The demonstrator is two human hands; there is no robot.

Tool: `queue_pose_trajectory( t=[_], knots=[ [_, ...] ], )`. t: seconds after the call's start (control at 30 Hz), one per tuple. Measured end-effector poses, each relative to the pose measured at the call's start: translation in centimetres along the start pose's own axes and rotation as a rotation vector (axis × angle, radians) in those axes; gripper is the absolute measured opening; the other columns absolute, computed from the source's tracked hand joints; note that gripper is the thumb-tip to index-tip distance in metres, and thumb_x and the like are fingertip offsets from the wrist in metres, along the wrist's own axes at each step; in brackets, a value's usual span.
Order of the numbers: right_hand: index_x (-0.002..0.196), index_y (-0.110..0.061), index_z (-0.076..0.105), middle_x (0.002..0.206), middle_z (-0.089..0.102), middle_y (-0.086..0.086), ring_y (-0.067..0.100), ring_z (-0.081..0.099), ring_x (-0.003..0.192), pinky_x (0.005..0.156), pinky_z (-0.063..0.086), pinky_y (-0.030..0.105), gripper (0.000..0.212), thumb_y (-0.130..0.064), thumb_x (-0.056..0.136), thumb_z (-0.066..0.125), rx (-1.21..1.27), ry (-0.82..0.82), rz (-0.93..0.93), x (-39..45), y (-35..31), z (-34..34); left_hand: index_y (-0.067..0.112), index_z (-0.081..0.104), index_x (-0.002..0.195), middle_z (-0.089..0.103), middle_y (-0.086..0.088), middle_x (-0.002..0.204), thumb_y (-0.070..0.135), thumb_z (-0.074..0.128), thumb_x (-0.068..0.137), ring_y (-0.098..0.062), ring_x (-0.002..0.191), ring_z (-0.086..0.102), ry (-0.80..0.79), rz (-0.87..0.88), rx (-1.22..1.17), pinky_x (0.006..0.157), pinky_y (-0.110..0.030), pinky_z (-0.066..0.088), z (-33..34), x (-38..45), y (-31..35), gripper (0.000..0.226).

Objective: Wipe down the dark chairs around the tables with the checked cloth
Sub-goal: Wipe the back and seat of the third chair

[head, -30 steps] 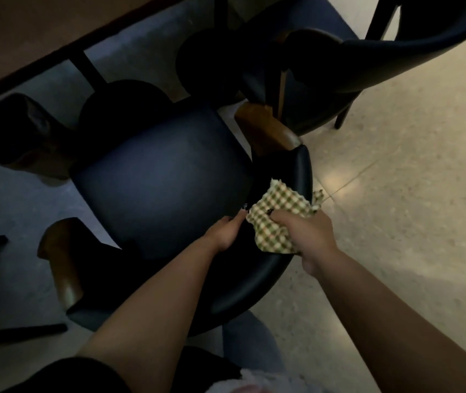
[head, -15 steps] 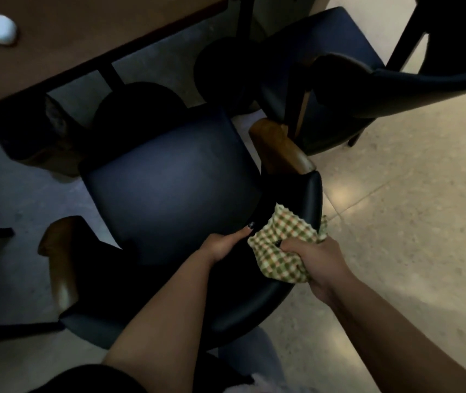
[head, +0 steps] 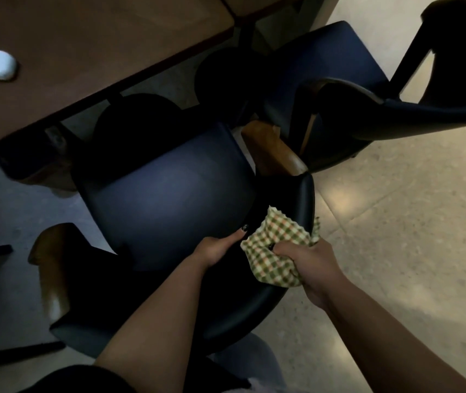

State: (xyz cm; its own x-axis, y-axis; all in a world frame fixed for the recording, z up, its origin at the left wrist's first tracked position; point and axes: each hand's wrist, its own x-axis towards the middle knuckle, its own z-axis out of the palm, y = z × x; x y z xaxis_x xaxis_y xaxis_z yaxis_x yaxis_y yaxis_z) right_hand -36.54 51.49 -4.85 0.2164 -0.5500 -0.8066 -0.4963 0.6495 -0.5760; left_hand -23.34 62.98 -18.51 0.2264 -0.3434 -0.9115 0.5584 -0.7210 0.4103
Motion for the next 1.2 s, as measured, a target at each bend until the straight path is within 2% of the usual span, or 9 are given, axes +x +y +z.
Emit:
queue_pose_trajectory(
  t=[0.2, 0.33, 0.47, 0.53, 0.63, 0.77, 0.9, 1.1, 1.2],
  knots=[
    [0.100, -0.016, 0.067, 0.092, 0.073, 0.002, 0.021, 0.070, 0.086, 0.070, 0.057, 0.032, 0.034, 0.001, 0.071, 0.076, 0.009, -0.013, -0.002, 1.3, -1.9, 1.6, 0.011, 0.071, 0.108, 0.069, 0.001, 0.101, 0.082, 0.073, 0.033, -0.009, 0.084, 0.064, 0.002, 0.009, 0.061, 0.085, -0.025, 0.046, -1.3, 0.6, 2.4, 0.104],
    [0.101, -0.016, 0.067, 0.094, 0.073, 0.002, 0.020, 0.070, 0.087, 0.070, 0.056, 0.031, 0.035, -0.002, 0.071, 0.078, -0.004, -0.002, 0.003, 1.7, -2.1, 1.6, 0.020, 0.073, 0.087, 0.069, 0.004, 0.086, 0.067, 0.071, 0.068, -0.013, 0.084, 0.065, -0.033, -0.013, 0.092, 0.085, -0.027, 0.050, -1.7, 0.8, 2.7, 0.051],
    [0.104, -0.019, 0.067, 0.096, 0.072, -0.001, 0.016, 0.069, 0.087, 0.069, 0.054, 0.027, 0.037, -0.011, 0.071, 0.080, -0.072, -0.006, -0.035, 1.7, -2.0, 1.3, 0.012, 0.068, 0.070, 0.066, -0.006, 0.078, 0.038, 0.063, 0.091, -0.018, 0.073, 0.062, 0.046, 0.043, 0.195, 0.073, -0.029, 0.047, -2.2, 0.5, 2.8, 0.034],
    [0.100, -0.019, 0.066, 0.096, 0.070, -0.001, 0.012, 0.067, 0.083, 0.066, 0.053, 0.024, 0.034, -0.021, 0.070, 0.082, -0.241, 0.056, -0.107, 1.5, -2.1, 1.5, 0.017, 0.065, 0.067, 0.065, -0.006, 0.080, 0.027, 0.056, 0.097, -0.019, 0.079, 0.061, 0.111, 0.089, 0.177, 0.076, -0.031, 0.048, -2.4, -0.1, 3.4, 0.032],
    [0.097, -0.013, 0.057, 0.100, 0.056, 0.003, 0.012, 0.058, 0.082, 0.065, 0.048, 0.025, 0.043, -0.037, 0.068, 0.080, -0.591, 0.275, -0.334, 1.0, -2.7, 1.7, 0.019, 0.065, 0.093, 0.067, 0.000, 0.094, 0.030, 0.047, 0.101, -0.012, 0.089, 0.063, 0.052, 0.137, 0.056, 0.071, -0.024, 0.047, -2.3, -3.0, 6.4, 0.022],
    [0.101, -0.016, 0.054, 0.098, 0.051, -0.001, 0.014, 0.051, 0.090, 0.075, 0.036, 0.023, 0.025, -0.022, 0.082, 0.069, -0.521, 0.382, -0.528, -1.3, -6.4, 1.7, 0.021, 0.058, 0.120, 0.066, 0.001, 0.114, 0.035, 0.040, 0.102, -0.014, 0.106, 0.061, -0.074, 0.245, 0.064, 0.075, -0.024, 0.043, -1.8, -6.9, 11.0, 0.029],
    [0.094, -0.024, 0.061, 0.091, 0.063, -0.009, 0.005, 0.060, 0.086, 0.068, 0.046, 0.022, 0.011, -0.017, 0.085, 0.065, -0.255, 0.232, -0.609, -4.6, -11.3, 1.5, 0.024, 0.055, 0.124, 0.065, 0.006, 0.114, 0.039, 0.046, 0.100, -0.010, 0.107, 0.061, -0.114, 0.360, 0.042, 0.083, -0.027, 0.046, -1.0, -11.2, 14.8, 0.030],
    [0.100, -0.024, 0.067, 0.096, 0.073, -0.001, 0.013, 0.070, 0.088, 0.080, 0.057, 0.037, 0.019, -0.013, 0.084, 0.068, -0.013, -0.074, -0.642, -9.5, -15.9, -0.1, 0.021, 0.059, 0.127, 0.066, -0.003, 0.125, 0.047, 0.050, 0.096, -0.023, 0.116, 0.061, -0.284, 0.416, -0.261, 0.102, -0.043, 0.045, 1.1, -18.2, 16.2, 0.042],
    [0.102, -0.023, 0.066, 0.100, 0.072, 0.003, 0.018, 0.070, 0.092, 0.083, 0.056, 0.040, 0.021, -0.013, 0.084, 0.068, -0.016, -0.214, -0.705, -12.3, -17.0, -1.8, 0.012, 0.063, 0.123, 0.067, -0.010, 0.122, 0.031, 0.048, 0.099, -0.022, 0.108, 0.065, -0.336, 0.509, -0.491, 0.088, -0.033, 0.054, 2.7, -23.6, 15.7, 0.035]
  ],
)
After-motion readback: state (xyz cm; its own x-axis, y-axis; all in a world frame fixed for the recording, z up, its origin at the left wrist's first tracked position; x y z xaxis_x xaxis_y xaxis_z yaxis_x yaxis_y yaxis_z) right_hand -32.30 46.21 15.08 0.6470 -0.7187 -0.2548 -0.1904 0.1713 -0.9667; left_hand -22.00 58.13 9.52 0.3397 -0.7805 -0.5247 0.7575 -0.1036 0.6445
